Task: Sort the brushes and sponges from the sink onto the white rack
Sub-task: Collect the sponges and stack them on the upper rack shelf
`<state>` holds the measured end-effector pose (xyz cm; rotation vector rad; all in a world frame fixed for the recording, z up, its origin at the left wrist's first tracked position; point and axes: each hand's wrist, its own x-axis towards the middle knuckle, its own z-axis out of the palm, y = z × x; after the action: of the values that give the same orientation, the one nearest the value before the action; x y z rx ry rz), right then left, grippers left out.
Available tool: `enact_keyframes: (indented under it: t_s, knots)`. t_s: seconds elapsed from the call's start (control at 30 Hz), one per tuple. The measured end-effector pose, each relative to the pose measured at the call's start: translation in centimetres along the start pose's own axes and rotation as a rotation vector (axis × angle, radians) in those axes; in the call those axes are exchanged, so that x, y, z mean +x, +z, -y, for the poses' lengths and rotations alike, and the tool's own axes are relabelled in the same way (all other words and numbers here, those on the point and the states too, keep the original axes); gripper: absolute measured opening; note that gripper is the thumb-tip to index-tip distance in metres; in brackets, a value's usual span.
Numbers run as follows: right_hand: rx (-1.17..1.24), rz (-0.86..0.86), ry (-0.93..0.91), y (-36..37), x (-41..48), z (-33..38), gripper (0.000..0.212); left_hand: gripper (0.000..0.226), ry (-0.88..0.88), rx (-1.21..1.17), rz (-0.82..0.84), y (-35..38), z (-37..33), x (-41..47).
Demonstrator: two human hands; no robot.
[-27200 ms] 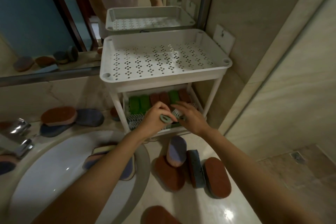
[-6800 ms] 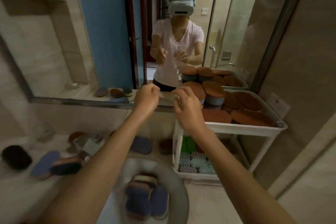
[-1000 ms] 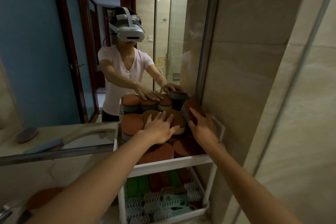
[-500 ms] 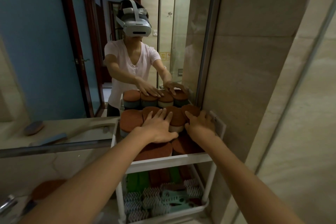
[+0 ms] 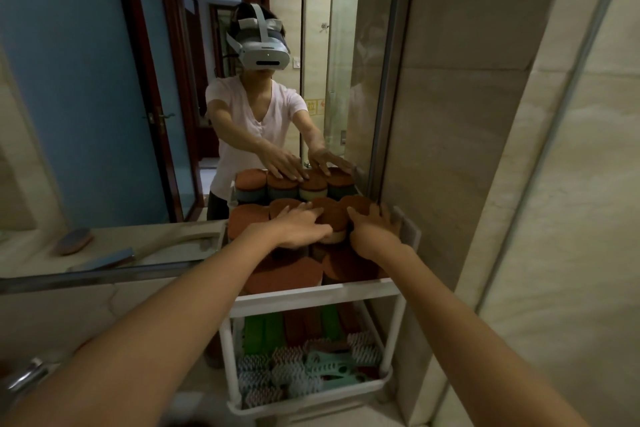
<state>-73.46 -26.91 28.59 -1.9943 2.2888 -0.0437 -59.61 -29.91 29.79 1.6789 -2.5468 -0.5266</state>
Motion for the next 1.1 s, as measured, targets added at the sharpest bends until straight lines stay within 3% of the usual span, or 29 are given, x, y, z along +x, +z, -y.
enact_keyframes:
  t_s: [0.13,0.23,0.33,0.5,0.6,0.77,0.9,1.1]
  knots:
    - [0.244,-0.265,-0.168,0.9,-0.9,1.0,0.042,0.034,0.016,-0.211,-0.27,-1.2,0.2,-1.7]
    - [0.397,-0.453,-0.281,1.1,-2.9,3.6,0.033,0.032,-0.023,-0.305,-0.507,-2.1,1.3,-3.9]
    - [0.534,-0.51,-0.406,1.3,-5.8,7.3,0.031,0.028,-0.083,-0.408,-0.682,-2.0,3.6,-7.5]
    - [0.78,-0.531,-0.565,5.5,-11.0,15.7,0.033,0.022,-0.259,-0.547,-0.781,1.5,10.8,-16.0]
    - [0.893,-0.413,-0.608,10.2,-14.5,21.8,0.038,0.018,-0.418,-0.682,-0.779,5.7,17.0,-21.6]
    - [0.954,-0.04,-0.522,19.0,-20.1,31.3,0.043,0.018,-0.676,-0.791,-0.639,13.9,26.8,-30.6]
    - [0.821,0.257,-0.479,24.7,-23.5,37.8,0.044,0.024,-0.953,-0.688,-0.515,17.6,33.2,-37.3]
    - [0.648,0.476,-0.614,30.2,-27.3,45.6,0.033,0.027,-1.123,-0.607,-0.463,20.8,42.2,-44.7]
